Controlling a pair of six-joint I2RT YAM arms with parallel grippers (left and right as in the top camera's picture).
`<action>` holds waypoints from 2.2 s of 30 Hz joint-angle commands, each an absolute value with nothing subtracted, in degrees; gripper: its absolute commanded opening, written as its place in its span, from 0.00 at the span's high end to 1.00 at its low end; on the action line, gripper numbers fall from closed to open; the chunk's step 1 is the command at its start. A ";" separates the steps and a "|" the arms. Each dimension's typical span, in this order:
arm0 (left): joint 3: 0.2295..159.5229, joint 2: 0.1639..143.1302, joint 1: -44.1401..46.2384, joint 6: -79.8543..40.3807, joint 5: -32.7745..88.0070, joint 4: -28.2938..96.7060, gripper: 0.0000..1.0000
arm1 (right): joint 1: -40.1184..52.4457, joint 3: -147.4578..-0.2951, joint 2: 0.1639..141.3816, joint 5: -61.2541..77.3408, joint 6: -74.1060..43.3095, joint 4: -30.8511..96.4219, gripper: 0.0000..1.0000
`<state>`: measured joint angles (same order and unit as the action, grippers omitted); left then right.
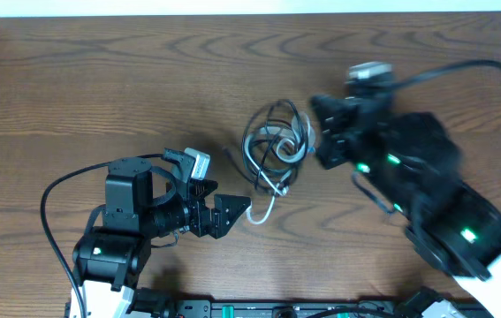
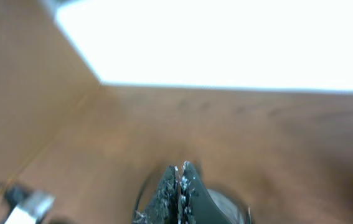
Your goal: Untangle cables
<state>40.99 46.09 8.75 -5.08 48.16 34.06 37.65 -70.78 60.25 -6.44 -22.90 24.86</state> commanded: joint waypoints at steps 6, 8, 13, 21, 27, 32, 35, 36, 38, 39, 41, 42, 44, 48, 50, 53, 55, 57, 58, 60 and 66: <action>42.02 46.00 8.88 -4.69 49.50 30.44 0.00 | 37.91 -72.36 56.12 -11.38 -25.10 23.09 0.98; 42.02 46.00 8.88 -5.02 49.54 29.69 0.00 | 37.91 -72.36 56.99 -11.18 -24.25 23.94 0.99; 42.02 46.00 8.88 -4.99 49.52 29.89 0.00 | 37.91 -72.31 63.13 -16.67 -28.73 36.95 0.64; 42.02 46.00 8.86 -4.97 42.74 31.51 0.00 | 37.91 -72.31 77.03 -13.06 -33.30 54.78 0.20; 42.02 46.00 8.86 -4.95 41.28 32.95 0.00 | 37.91 -72.31 86.35 -8.47 -20.82 53.74 0.12; 42.02 46.00 8.86 -4.95 41.28 33.28 0.00 | 37.93 -72.31 94.89 -8.40 -8.25 50.72 0.12; 42.02 46.00 8.86 -4.93 40.73 33.87 0.00 | 37.93 -72.31 99.68 -5.23 -8.08 51.24 0.16; 42.02 46.00 8.86 -4.93 39.92 34.22 0.00 | 37.93 -72.31 100.53 -3.64 -8.08 51.44 0.18; 42.02 46.00 8.86 -4.93 37.80 34.76 0.00 | 37.95 -72.31 102.13 0.01 -8.29 52.07 0.21; 42.02 46.00 8.86 -4.93 37.60 34.89 0.00 | 37.98 -72.31 102.45 0.73 -8.93 52.36 0.23; 42.02 46.00 8.86 -4.93 37.60 34.89 0.00 | 38.00 -72.31 102.65 0.86 -10.63 52.66 0.26; 42.02 46.00 8.86 -4.93 37.60 34.89 0.00 | 38.00 -72.31 102.65 0.86 -11.33 52.69 0.28; 42.02 46.00 8.86 -4.93 37.39 34.89 0.00 | 38.04 -72.31 102.65 0.89 -12.08 52.56 0.45; 42.02 46.00 8.86 -4.93 36.73 35.07 0.00 | 38.04 -72.31 102.65 1.10 -13.78 52.56 0.59; 42.02 46.00 8.86 -4.93 36.73 35.09 0.00 | 38.04 -72.31 102.65 2.13 -14.72 52.56 0.59; 42.02 46.00 8.86 -4.93 36.73 35.09 0.00 | 38.35 -72.31 102.65 3.77 -15.94 52.75 0.55; 42.02 46.00 8.86 -4.93 36.75 35.11 0.00 | 39.13 -72.25 102.65 4.03 -18.74 53.15 0.58; 42.02 46.00 8.86 -4.95 36.75 35.11 0.00 | 39.75 -72.18 102.65 4.01 -21.21 53.06 0.76; 42.02 46.00 8.86 -4.93 36.75 35.11 0.00 | 40.07 -72.12 102.65 3.99 -22.37 52.71 0.82; 42.02 46.00 8.86 -4.93 36.75 35.11 0.00 | 40.69 -71.83 102.65 3.90 -23.62 51.66 0.89; 42.02 46.00 8.86 -4.93 36.73 35.11 0.00 | 42.37 -71.77 102.65 2.13 -27.59 49.08 0.99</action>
